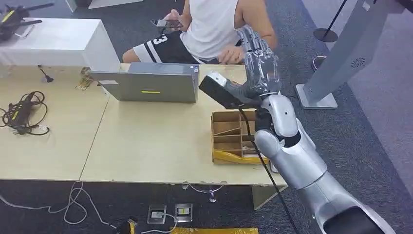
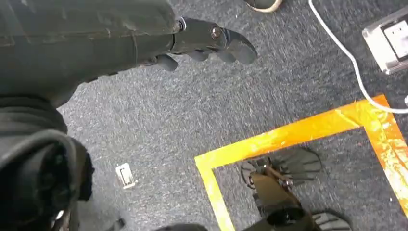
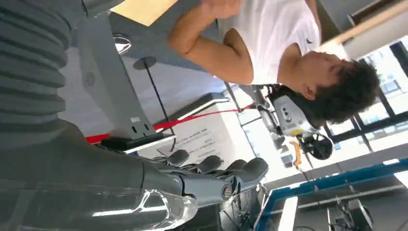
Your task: Pass the card to the sensor for recognition and then transmit it.
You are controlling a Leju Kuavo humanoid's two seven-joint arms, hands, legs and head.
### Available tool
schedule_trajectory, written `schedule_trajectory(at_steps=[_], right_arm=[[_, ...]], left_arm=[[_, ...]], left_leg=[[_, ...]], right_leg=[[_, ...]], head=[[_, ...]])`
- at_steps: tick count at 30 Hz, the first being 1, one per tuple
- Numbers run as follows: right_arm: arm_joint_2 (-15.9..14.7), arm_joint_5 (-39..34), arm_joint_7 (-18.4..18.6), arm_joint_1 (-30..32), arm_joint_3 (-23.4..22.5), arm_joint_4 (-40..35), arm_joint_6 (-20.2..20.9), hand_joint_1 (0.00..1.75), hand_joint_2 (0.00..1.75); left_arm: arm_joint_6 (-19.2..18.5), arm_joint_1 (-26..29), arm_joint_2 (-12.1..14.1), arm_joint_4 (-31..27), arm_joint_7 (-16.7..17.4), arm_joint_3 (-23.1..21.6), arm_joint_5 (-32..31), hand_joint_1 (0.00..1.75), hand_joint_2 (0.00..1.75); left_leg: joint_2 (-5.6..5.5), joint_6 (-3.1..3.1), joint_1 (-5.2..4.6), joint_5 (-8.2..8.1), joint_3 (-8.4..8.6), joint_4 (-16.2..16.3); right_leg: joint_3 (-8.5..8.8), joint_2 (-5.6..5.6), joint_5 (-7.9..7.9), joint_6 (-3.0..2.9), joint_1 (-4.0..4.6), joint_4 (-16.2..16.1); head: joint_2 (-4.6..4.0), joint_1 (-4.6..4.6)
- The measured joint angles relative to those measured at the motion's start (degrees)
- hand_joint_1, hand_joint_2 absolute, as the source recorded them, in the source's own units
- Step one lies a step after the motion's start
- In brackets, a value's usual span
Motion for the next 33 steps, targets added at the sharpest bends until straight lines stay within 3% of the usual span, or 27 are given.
schedule_trajectory(at_steps=[4,8,16,22,30,33], right_arm=[[-1.42,-1.02,-0.59,0.92,-0.79,-4.26,0.54,0.0,1.75],[-3.28,-8.4,-3.63,3.56,-0.83,-8.71,4.14,0.0,1.75],[-10.8,-17.03,-4.33,14.67,0.09,-24.01,10.19,0.0,1.75],[-14.75,-15.35,-3.15,19.96,1.14,-27.83,12.74,0.0,1.75],[-16.66,-11.01,-1.73,23.33,2.82,-27.85,12.83,0.0,1.75],[-16.88,-5.89,0.57,24.95,3.24,-26.73,13.31,0.0,1.75]], left_arm=[[0.0,0.07,0.07,0.13,-0.11,0.85,-0.02,0.0,0.0],[0.0,0.19,0.24,0.26,-0.66,1.46,-0.11,0.0,0.0],[0.0,1.26,1.44,0.44,-2.19,3.32,0.2,0.0,0.0],[0.0,1.4,1.7,0.59,-2.34,4.22,-0.2,0.0,0.0],[0.0,1.35,1.75,0.59,-1.97,4.81,-1.36,0.0,0.0],[0.0,1.72,1.77,0.59,-0.79,5.14,-2.23,0.0,0.0]], left_leg=[[0.0,0.0,0.0,0.0,0.01,0.0],[-0.02,0.0,0.02,0.0,0.05,-0.01],[0.0,0.0,0.01,-0.09,0.03,-0.01],[0.02,0.01,0.01,-0.1,0.04,-0.01],[0.02,0.0,0.01,-0.09,0.05,-0.01],[0.01,0.0,0.03,-0.1,0.04,-0.02]], right_leg=[[0.0,0.0,0.0,0.0,0.01,0.01],[0.06,-0.01,0.0,-0.01,0.03,0.0],[0.02,0.0,-0.01,-0.01,0.02,-0.02],[0.05,0.0,-0.01,-0.01,0.02,-0.04],[0.05,0.0,-0.01,-0.01,0.02,-0.01],[0.07,0.0,-0.01,-0.02,0.03,-0.02]], head=[[0.0,0.02],[0.0,0.0],[0.0,0.06],[0.0,0.02],[0.0,0.02],[0.0,0.02]])
